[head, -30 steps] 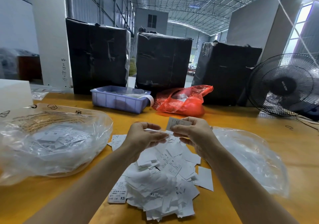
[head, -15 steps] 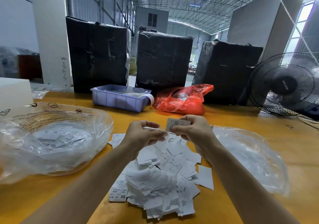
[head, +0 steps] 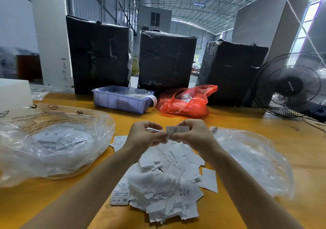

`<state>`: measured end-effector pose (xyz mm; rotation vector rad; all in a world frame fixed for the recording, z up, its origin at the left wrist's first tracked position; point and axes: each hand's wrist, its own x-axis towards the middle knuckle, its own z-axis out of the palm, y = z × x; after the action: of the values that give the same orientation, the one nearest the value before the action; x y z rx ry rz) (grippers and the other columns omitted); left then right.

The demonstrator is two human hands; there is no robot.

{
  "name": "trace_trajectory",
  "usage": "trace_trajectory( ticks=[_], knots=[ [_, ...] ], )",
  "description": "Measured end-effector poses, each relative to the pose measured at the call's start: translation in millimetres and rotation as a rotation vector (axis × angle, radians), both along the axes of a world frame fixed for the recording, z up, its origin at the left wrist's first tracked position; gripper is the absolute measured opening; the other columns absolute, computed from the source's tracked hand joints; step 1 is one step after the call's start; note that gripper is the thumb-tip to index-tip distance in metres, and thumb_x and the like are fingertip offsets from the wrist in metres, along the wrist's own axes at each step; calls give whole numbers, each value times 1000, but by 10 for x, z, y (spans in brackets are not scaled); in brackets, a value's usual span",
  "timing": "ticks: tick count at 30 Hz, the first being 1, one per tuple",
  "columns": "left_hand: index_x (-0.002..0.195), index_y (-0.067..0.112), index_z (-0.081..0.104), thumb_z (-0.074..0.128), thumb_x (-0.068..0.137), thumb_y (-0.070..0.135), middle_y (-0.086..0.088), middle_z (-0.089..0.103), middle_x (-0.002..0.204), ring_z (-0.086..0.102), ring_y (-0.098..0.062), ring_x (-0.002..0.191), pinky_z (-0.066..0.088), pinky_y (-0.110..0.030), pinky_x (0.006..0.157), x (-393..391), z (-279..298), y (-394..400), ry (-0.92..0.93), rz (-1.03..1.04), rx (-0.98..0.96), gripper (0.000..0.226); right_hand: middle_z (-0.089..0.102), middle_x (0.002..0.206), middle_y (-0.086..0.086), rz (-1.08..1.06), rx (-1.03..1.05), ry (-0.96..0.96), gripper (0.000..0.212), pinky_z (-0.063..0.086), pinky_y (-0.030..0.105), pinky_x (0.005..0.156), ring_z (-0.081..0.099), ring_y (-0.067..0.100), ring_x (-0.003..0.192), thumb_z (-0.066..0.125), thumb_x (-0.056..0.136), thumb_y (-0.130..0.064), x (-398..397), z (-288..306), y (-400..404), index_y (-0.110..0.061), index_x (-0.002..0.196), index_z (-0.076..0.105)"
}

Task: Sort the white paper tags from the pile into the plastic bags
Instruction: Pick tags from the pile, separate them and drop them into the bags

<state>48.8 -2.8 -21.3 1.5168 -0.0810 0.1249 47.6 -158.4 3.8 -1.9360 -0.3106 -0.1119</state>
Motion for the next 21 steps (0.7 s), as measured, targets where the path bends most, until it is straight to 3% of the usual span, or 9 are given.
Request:
trace_trajectory(
  ticks=[4, 9, 12, 16, 21],
  knots=[
    [83, 5, 62, 77, 72, 3, -5, 71, 62, 69, -13, 57, 53, -18, 53, -18, 3, 2, -13, -15, 21, 19, 58, 79, 5, 134, -127, 124, 13, 45, 19, 57, 51, 9, 65, 62, 89, -5, -23, 36, -21, -7, 102, 60],
    [74, 7, 68, 74, 76, 6, 3, 70, 59, 68, -7, 57, 56, -20, 56, -11, -21, -29, -21, -50, 100, 6, 58, 87, 6, 238, -263, 228, 48, 48, 17, 58, 52, 10, 69, 58, 90, -1, -31, 47, -62, -14, 134, 45],
    [77, 6, 70, 72, 80, 12, -1, 73, 66, 70, -11, 61, 58, -23, 59, 1, -33, -25, -6, -52, 107, 7, 61, 85, 8, 152, -255, 74, 62, 49, 16, 55, 57, 8, 62, 72, 78, -1, -21, 38, -60, -17, 130, 42],
    [80, 6, 69, 68, 84, 18, -8, 74, 70, 72, -18, 63, 55, -21, 53, 0, -29, -18, 39, -61, 27, 12, 66, 78, 10, 29, -134, -139, 33, 49, 16, 53, 60, 11, 57, 67, 85, -4, 38, 1, -44, -1, 115, 56],
    [80, -2, 71, 69, 83, 20, -1, 70, 63, 69, -10, 62, 55, -22, 51, 27, -38, -34, 38, 9, -12, 22, 63, 74, 1, 66, -285, -175, 23, 49, 25, 60, 54, 7, 58, 58, 93, -16, 44, -55, 29, -6, 111, 68]
  ],
)
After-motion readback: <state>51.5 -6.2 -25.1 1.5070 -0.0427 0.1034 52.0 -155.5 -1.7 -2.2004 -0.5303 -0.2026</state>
